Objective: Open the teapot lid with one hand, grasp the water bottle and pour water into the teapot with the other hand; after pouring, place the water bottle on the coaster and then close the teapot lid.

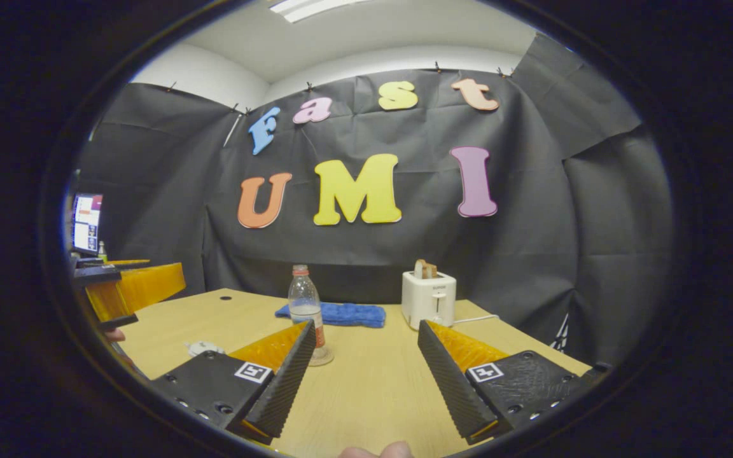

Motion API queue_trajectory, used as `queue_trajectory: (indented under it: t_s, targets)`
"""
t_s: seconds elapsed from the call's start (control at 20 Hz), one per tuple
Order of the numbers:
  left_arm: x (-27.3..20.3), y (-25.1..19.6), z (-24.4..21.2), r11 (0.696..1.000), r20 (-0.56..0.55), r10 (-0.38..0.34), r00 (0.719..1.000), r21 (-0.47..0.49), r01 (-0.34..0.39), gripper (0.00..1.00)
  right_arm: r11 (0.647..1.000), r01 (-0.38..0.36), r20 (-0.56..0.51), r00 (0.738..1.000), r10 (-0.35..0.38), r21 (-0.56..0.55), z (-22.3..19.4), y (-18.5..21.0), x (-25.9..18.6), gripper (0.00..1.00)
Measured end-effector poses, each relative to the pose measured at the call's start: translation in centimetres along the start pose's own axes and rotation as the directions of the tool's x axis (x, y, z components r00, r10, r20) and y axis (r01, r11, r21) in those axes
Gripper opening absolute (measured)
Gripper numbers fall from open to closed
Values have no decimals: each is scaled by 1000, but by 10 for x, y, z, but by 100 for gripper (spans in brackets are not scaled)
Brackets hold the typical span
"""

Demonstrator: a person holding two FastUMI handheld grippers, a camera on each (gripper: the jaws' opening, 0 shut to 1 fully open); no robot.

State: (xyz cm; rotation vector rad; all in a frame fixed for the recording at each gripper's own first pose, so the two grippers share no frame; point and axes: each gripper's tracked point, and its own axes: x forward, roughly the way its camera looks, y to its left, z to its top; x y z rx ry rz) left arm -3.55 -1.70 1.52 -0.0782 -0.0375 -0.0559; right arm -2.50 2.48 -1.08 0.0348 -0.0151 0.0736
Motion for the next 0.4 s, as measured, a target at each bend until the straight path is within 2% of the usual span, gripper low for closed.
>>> queue_trajectory:
  t_s: [0.05,0.15,0.2,0.25,0.3,0.4]
  targets:
    - [-3,0,1,1000,-1,0,1000,7,0,98,1000,10,6,1000,-10,-6,4,-2,-4,96]
    - [-3,-5,2,1000,0,-19,1000,17,19,98,999,25,31,999,-24,-24,15,-3,-10,93]
    - [-2,-7,-1,999,-8,-29,1000,20,30,98,999,31,42,999,-30,-35,21,-3,-11,96]
    - [-1,-6,-4,999,-15,-31,999,17,31,98,998,33,45,999,-31,-45,24,-1,-12,93]
    - [-1,-4,-6,999,-23,-30,999,13,30,98,998,37,44,998,-35,-51,26,1,-13,99]
    - [1,-2,-11,1000,-38,-29,999,8,29,98,997,40,47,998,-37,-63,30,6,-14,96]
